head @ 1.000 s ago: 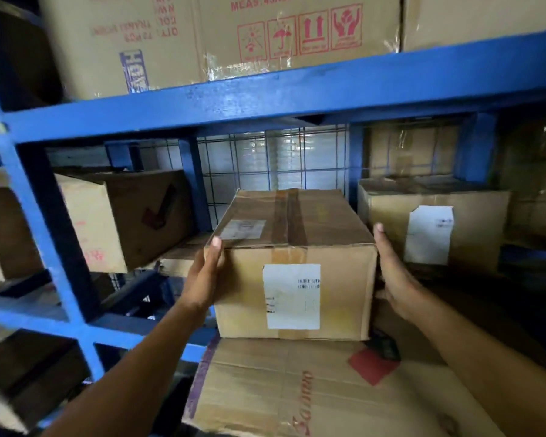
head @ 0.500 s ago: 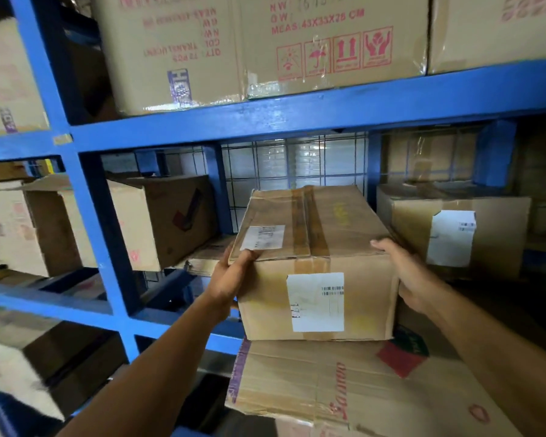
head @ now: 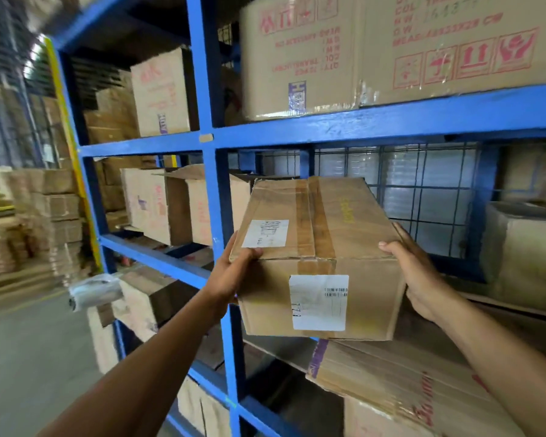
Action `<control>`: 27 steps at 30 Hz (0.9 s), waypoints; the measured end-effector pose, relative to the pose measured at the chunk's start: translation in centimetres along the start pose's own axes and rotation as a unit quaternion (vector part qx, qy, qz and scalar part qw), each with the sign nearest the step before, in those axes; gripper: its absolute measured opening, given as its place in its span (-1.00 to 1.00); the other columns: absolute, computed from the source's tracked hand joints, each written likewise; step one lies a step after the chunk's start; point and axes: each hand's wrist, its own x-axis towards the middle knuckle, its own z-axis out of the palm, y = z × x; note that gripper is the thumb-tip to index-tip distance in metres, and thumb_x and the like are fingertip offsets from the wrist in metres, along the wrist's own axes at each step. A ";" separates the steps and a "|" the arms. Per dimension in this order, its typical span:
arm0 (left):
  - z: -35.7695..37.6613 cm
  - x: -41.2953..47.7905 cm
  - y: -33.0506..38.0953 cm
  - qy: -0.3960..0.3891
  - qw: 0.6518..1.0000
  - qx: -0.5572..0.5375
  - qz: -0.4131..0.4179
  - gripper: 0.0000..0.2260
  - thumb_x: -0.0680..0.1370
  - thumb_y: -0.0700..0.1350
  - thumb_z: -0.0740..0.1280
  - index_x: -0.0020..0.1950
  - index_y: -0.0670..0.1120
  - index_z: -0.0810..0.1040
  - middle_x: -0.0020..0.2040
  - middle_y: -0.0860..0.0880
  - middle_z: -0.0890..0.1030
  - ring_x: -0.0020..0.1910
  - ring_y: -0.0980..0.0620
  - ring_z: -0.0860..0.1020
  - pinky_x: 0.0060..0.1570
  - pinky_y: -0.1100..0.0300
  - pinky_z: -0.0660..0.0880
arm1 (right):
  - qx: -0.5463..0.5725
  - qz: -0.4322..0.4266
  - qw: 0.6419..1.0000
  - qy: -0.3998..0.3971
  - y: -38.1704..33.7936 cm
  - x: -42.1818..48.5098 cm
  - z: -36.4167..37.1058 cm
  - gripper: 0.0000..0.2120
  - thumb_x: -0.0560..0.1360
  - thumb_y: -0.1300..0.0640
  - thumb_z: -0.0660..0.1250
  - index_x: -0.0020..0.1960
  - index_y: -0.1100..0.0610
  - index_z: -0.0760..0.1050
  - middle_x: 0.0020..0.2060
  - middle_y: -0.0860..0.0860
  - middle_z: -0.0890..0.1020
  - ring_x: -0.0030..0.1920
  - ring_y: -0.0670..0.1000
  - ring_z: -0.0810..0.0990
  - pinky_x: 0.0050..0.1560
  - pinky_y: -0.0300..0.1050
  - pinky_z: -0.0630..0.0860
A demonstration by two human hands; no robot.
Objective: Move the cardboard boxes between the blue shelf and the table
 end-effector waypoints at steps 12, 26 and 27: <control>-2.3 -17.8 0.9 0.252 0.967 0.037 -0.008 -0.60 0.63 0.03 0.32 0.42 0.29 0.33 0.22 0.01 0.57 0.06 0.09 0.53 0.02 -0.01 0.55 | 0.073 -0.013 0.969 -0.237 0.3 -3.7 4.8 -0.54 0.61 0.09 0.27 0.44 -0.24 0.32 0.21 -0.11 0.59 0.21 0.01 0.56 0.08 -0.04 0.48; -16.8 -61.0 5.9 0.673 0.703 0.182 -0.139 -0.26 0.23 0.48 0.39 0.40 0.52 0.28 0.47 0.01 0.43 0.36 -0.09 0.48 0.32 -0.11 0.50 | 0.159 0.050 0.711 -0.684 -6.3 -37.0 35.7 -0.40 0.45 -0.21 0.34 0.47 -0.32 0.30 0.40 -0.04 0.51 0.23 0.09 0.58 -0.05 0.04 0.57; -17.5 -63.8 6.0 0.691 0.682 0.188 -0.150 -0.24 0.20 0.53 0.38 0.38 0.55 0.26 0.48 0.01 0.42 0.38 -0.11 0.47 0.31 -0.18 0.50 | 0.171 0.047 0.690 -0.701 -7.0 -39.8 37.6 -0.42 0.48 -0.19 0.33 0.48 -0.33 0.27 0.38 -0.05 0.52 0.22 0.08 0.56 -0.09 0.02 0.55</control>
